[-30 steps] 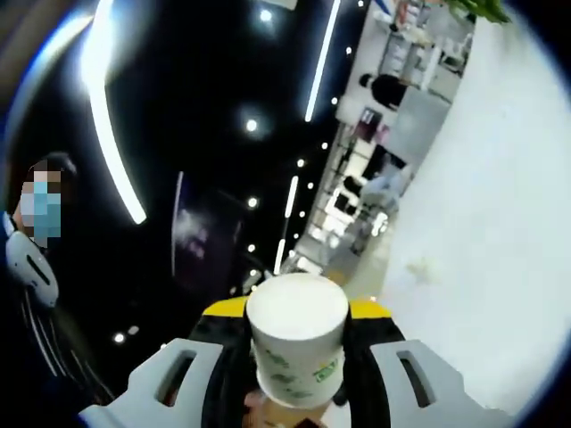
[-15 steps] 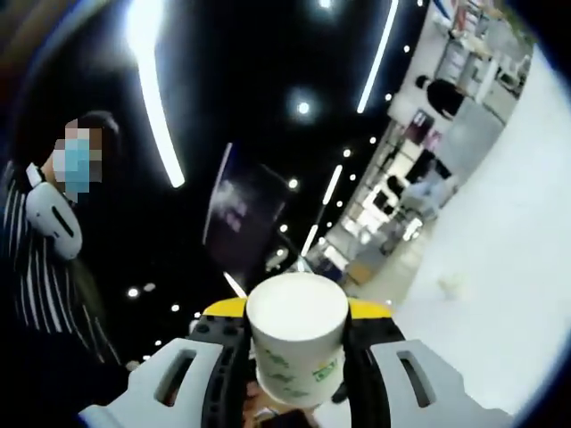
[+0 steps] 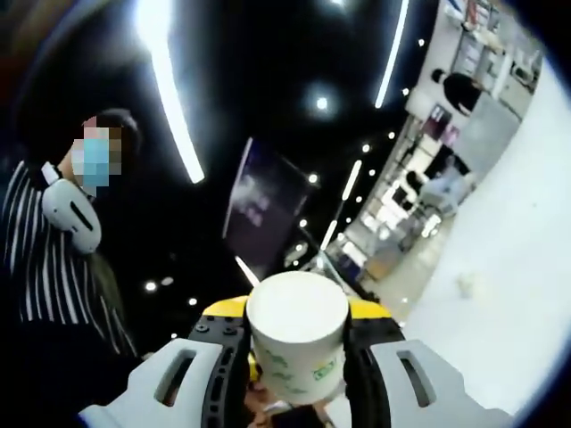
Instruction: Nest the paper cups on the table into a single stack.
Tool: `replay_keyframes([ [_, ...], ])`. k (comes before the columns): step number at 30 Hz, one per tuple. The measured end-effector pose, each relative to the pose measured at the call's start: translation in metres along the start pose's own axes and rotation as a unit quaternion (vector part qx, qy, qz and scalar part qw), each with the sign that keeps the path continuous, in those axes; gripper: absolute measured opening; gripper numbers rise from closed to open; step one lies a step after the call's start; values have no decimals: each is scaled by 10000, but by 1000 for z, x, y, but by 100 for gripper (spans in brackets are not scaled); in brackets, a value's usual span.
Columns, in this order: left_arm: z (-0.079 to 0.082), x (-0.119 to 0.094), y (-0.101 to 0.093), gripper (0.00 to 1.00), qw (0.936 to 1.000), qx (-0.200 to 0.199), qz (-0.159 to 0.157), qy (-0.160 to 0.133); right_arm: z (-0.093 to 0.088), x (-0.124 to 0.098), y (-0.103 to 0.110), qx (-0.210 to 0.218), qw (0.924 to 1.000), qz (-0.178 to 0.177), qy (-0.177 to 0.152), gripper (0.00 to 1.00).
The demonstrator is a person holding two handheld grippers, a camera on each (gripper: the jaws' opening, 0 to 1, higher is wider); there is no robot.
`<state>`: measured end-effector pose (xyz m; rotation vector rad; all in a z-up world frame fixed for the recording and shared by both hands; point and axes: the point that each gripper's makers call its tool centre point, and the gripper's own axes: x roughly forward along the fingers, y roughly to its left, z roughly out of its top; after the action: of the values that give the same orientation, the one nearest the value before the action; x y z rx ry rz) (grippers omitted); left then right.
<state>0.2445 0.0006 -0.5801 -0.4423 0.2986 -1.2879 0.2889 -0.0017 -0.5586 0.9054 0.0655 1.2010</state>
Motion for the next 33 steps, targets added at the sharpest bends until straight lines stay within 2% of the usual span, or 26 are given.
replay_keyframes([
  [9, -3, -2, -4, 0, 9997, 145, -106, 149, -3, -2, 5, -206, 9996, 173, 33, 37],
  [14, -4, -3, -3, 0, 9993, 230, -127, 271, -4, -3, 5, -431, 9989, 146, 137, 38],
  [18, -6, -5, -1, 0, 9983, 343, -131, 449, -6, -7, 1, -735, 9968, 62, 315, 38],
  [23, -9, -9, 6, 0, 9941, 662, -129, 855, -4, -12, -3, -1056, 9931, -76, 505, 40],
  [25, -13, -12, 12, 0, 9903, 784, -66, 1143, -2, -14, -3, -1199, 9910, -111, 582, 42],
  [26, -17, -14, 16, 0, 9865, 916, -55, 1355, -2, -16, -5, -1215, 9902, -169, 667, 43],
  [28, -20, -15, 19, 0, 9807, 1124, -71, 1601, -2, -21, -9, -1264, 9887, -266, 765, 46],
  [33, -30, -16, 25, 0, 9578, 1675, -222, 2325, 5, -35, -12, -1469, 9852, -403, 780, 47],
])
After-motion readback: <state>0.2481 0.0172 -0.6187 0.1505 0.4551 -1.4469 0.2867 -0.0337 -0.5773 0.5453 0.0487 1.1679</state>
